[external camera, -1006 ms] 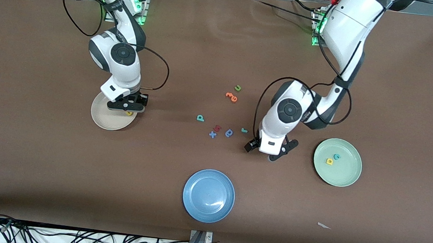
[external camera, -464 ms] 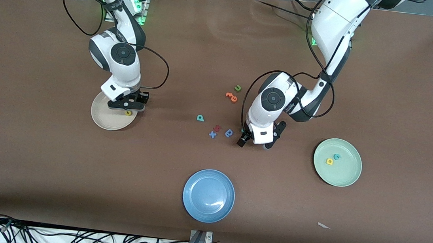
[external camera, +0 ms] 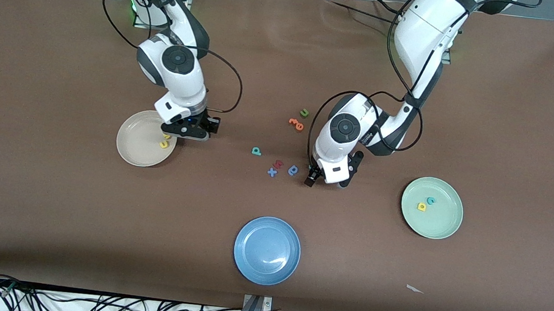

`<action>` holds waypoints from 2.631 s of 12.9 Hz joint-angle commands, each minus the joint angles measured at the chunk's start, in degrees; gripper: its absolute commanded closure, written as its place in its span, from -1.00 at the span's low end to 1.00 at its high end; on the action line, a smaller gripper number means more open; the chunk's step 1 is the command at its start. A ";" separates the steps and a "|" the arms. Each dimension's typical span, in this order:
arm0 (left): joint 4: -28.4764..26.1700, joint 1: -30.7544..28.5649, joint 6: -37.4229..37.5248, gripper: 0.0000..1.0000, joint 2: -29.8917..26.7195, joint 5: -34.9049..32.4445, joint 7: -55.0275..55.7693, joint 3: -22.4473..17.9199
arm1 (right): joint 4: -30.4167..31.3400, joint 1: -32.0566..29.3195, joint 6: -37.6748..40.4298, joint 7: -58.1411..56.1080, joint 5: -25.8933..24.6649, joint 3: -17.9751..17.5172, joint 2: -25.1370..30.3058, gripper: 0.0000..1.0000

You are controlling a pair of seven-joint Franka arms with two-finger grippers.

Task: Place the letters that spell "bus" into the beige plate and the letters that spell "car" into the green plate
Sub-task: 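Grasp the teal j with the left gripper while the right grasps teal d, then place the teal j on the green plate while the right places teal d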

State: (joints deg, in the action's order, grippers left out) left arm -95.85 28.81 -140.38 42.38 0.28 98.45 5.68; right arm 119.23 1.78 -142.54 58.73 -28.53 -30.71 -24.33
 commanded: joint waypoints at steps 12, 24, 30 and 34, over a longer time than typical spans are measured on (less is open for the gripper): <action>0.40 1.95 -0.60 0.16 0.78 -0.37 4.56 -0.85 | -20.09 13.69 0.51 19.40 -11.63 0.39 -21.10 -0.41; 0.14 1.95 -0.43 1.00 1.13 -4.58 3.59 -0.76 | -21.67 13.87 0.25 19.49 -15.33 1.79 -23.39 -0.42; 3.73 -2.96 8.59 1.00 -0.10 -6.96 -19.03 -0.67 | -22.99 13.87 0.25 19.32 -16.55 2.50 -24.09 -0.40; 9.88 -11.39 22.31 1.00 -0.63 -6.70 -44.77 -0.49 | -22.91 14.39 0.25 19.40 -16.73 2.50 -24.45 -0.11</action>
State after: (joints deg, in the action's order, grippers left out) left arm -88.64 21.01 -123.89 42.61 -5.78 64.15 4.48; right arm 98.11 15.25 -142.47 76.85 -43.57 -28.57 -46.54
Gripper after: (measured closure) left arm 0.837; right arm 0.396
